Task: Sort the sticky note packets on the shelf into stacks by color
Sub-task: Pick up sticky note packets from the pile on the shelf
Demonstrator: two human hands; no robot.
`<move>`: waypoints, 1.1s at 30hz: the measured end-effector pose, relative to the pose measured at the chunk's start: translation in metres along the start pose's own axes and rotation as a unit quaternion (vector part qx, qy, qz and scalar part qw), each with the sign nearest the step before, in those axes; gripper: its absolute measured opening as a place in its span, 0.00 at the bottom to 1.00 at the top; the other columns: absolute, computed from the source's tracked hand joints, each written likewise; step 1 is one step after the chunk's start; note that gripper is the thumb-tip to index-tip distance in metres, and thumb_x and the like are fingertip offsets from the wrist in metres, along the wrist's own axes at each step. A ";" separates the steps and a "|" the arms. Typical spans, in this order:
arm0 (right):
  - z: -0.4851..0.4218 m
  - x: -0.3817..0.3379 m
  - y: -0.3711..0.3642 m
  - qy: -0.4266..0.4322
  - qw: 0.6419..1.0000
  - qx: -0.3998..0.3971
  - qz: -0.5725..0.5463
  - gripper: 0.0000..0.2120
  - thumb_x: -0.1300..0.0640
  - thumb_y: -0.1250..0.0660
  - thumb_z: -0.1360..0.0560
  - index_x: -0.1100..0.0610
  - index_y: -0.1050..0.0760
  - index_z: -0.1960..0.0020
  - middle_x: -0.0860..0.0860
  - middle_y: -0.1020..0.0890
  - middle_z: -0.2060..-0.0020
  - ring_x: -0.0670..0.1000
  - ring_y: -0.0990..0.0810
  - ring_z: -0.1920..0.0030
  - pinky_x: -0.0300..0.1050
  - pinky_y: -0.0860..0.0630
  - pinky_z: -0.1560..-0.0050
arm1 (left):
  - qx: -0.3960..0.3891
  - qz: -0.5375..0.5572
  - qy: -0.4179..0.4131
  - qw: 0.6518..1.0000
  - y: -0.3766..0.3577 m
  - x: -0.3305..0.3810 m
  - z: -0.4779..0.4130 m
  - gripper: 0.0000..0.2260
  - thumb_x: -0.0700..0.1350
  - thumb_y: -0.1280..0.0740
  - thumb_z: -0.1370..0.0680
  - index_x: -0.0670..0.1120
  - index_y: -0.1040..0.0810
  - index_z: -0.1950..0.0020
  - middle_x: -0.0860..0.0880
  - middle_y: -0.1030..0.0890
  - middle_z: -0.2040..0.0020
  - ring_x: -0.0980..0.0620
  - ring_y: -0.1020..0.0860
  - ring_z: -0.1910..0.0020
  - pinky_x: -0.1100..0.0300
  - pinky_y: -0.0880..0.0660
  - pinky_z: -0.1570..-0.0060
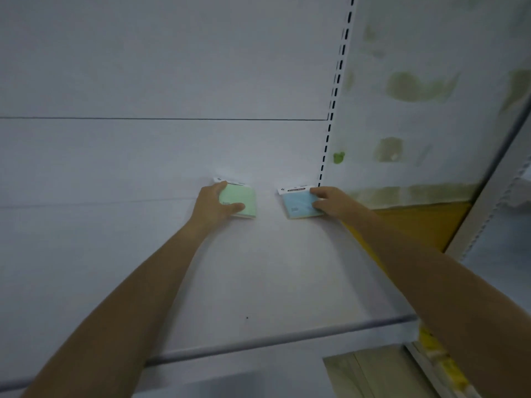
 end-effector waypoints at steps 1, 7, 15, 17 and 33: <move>-0.003 0.000 -0.001 0.003 1.000 0.000 0.022 0.23 0.67 0.40 0.26 0.62 0.35 0.30 0.59 0.30 0.33 0.58 0.28 0.36 0.42 0.31 0.39 | 0.002 -0.019 0.005 1.000 -0.001 0.000 0.001 0.33 0.43 0.25 0.32 0.38 0.35 0.30 0.40 0.31 0.30 0.45 0.31 0.32 0.56 0.36 0.33; -0.008 0.007 -0.004 -0.014 0.998 0.033 0.056 0.20 0.65 0.41 0.26 0.66 0.33 0.34 0.63 0.28 0.36 0.60 0.28 0.37 0.45 0.31 0.40 | -0.003 -0.052 0.025 0.998 -0.006 -0.002 -0.003 0.34 0.44 0.25 0.32 0.39 0.35 0.30 0.40 0.31 0.30 0.44 0.33 0.31 0.56 0.37 0.32; -0.009 0.007 -0.002 0.004 0.977 0.041 0.211 0.22 0.54 0.37 0.27 0.56 0.34 0.34 0.59 0.36 0.32 0.61 0.38 0.32 0.50 0.39 0.33 | -0.043 -0.110 0.018 0.993 -0.018 0.001 -0.013 0.34 0.50 0.27 0.30 0.41 0.37 0.29 0.39 0.33 0.30 0.43 0.34 0.31 0.56 0.37 0.33; -0.004 0.003 0.000 0.036 0.973 0.076 0.216 0.27 0.54 0.36 0.27 0.54 0.38 0.30 0.57 0.38 0.30 0.61 0.40 0.32 0.51 0.40 0.31 | -0.062 -0.182 0.026 0.981 -0.020 -0.008 -0.012 0.33 0.56 0.32 0.28 0.44 0.37 0.29 0.40 0.32 0.31 0.41 0.35 0.31 0.53 0.37 0.33; 0.012 -0.004 -0.013 0.123 0.961 0.142 0.203 0.18 0.52 0.43 0.23 0.55 0.28 0.36 0.55 0.29 0.34 0.59 0.34 0.36 0.50 0.37 0.36 | -0.061 -0.405 -0.020 0.912 -0.006 -0.011 0.002 0.24 0.62 0.51 0.22 0.54 0.39 0.29 0.46 0.34 0.30 0.45 0.36 0.30 0.48 0.38 0.34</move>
Point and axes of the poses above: each hand's wrist, its own z-axis away from the middle knuckle, its own y-axis out of the back of the hand, x = y × z, the point moved 6 cm from there along -z, towards the middle knuckle
